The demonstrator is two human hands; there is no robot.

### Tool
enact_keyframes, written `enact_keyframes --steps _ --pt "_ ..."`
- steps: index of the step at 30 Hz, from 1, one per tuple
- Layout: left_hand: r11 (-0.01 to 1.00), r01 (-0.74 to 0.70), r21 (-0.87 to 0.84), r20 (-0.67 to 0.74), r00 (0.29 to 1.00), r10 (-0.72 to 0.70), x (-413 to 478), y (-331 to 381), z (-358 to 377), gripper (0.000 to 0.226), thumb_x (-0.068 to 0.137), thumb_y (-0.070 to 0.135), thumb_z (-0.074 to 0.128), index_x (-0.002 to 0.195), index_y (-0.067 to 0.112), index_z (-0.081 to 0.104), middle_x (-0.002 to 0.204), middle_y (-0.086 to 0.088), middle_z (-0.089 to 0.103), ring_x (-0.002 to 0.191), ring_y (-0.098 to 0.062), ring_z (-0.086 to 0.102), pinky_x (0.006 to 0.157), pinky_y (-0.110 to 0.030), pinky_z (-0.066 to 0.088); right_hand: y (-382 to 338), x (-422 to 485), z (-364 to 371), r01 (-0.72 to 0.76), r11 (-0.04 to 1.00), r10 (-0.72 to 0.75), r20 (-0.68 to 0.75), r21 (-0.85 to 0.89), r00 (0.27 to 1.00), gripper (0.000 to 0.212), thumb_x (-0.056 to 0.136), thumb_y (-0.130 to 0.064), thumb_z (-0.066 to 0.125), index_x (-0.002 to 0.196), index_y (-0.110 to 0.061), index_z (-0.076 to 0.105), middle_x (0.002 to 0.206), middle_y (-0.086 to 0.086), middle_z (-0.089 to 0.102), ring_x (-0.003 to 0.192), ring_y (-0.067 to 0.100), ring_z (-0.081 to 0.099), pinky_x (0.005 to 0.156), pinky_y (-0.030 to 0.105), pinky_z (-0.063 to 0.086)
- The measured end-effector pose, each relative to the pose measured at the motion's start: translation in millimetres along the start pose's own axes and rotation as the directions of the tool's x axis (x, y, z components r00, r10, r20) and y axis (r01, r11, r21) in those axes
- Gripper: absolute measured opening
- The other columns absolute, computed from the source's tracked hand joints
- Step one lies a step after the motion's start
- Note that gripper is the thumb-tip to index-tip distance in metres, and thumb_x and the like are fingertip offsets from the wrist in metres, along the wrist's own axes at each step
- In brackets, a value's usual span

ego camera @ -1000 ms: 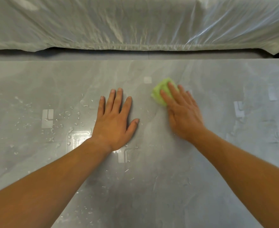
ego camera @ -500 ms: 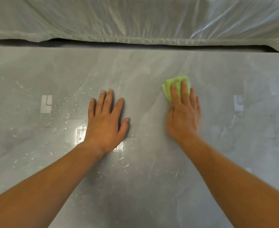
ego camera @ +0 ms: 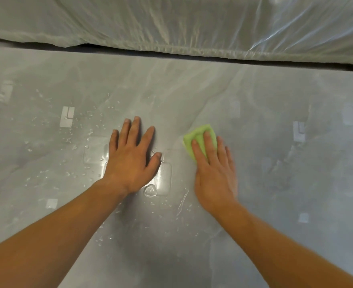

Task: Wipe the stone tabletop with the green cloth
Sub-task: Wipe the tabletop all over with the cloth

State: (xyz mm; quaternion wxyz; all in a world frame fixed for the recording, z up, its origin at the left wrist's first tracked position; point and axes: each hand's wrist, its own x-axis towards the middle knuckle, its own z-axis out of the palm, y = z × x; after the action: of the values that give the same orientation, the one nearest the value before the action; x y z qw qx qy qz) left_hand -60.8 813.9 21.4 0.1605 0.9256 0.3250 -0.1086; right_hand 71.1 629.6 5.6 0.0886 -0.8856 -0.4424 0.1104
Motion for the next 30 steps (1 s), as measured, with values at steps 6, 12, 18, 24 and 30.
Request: enact_keyframes --steps 6,12,18,24,30 --pt "0.997 -0.019 0.069 0.087 0.996 0.013 -2.3 -7.5 -0.4 0.077 0.091 0.067 0.016 0.158 0.034 -0.004 0.165 -0.003 -0.022 0.149 -0.026 -0.026 0.120 -0.055 -0.010 32.0 20.7 -6.7 0.082 0.995 -0.080 0.028 -0.051 0.996 0.075 0.085 -0.012 0.050 0.153 -0.031 0.027 0.165 0.003 0.018 0.149 0.038 0.018 0.121 0.053 0.017" --pt "0.999 -0.008 0.034 0.067 0.998 0.006 -2.6 -7.4 0.4 0.073 0.094 0.066 0.019 0.158 0.036 -0.001 0.165 -0.001 -0.020 0.150 -0.024 -0.024 0.120 -0.053 -0.011 -4.6 25.1 -1.5 0.014 1.000 -0.014 -0.007 -0.005 1.000 0.073 0.088 -0.011 0.047 0.155 -0.028 0.024 0.166 0.005 0.011 0.151 0.038 0.011 0.123 0.049 0.011" --pt "1.000 -0.028 0.010 0.059 0.998 0.027 -2.4 -11.7 1.0 0.069 0.097 0.062 0.022 0.157 0.037 -0.001 0.165 0.000 -0.020 0.150 -0.022 -0.024 0.120 -0.052 -0.012 -23.2 102.5 -2.9 0.091 0.995 -0.090 0.029 -0.039 0.996 0.068 0.092 -0.015 0.043 0.155 -0.031 0.023 0.167 0.003 0.009 0.151 0.037 0.010 0.122 0.049 0.009" --pt "0.991 -0.067 -0.114 0.058 0.996 0.074 -5.2 -20.9 -5.7 0.072 0.099 0.058 0.024 0.159 0.024 0.001 0.167 0.000 -0.010 0.152 -0.018 -0.018 0.122 -0.048 -0.010 -34.0 45.2 4.6 0.262 0.964 -0.258 0.085 -0.049 0.962 0.071 0.090 -0.013 0.045 0.155 -0.030 0.022 0.167 0.002 0.009 0.152 0.035 0.009 0.123 0.050 0.011" --pt "0.994 -0.107 -0.015 0.073 0.992 0.108 -36.3 -23.8 -5.9 0.071 0.097 0.060 0.016 0.158 0.024 0.010 0.166 -0.010 -0.012 0.151 -0.026 -0.021 0.120 -0.050 -0.014 19.7 36.1 -10.7 -0.067 0.997 0.066 0.039 0.029 0.997 0.067 0.088 -0.020 0.035 0.154 -0.033 0.027 0.166 0.000 0.013 0.151 0.036 0.014 0.121 0.053 0.014"
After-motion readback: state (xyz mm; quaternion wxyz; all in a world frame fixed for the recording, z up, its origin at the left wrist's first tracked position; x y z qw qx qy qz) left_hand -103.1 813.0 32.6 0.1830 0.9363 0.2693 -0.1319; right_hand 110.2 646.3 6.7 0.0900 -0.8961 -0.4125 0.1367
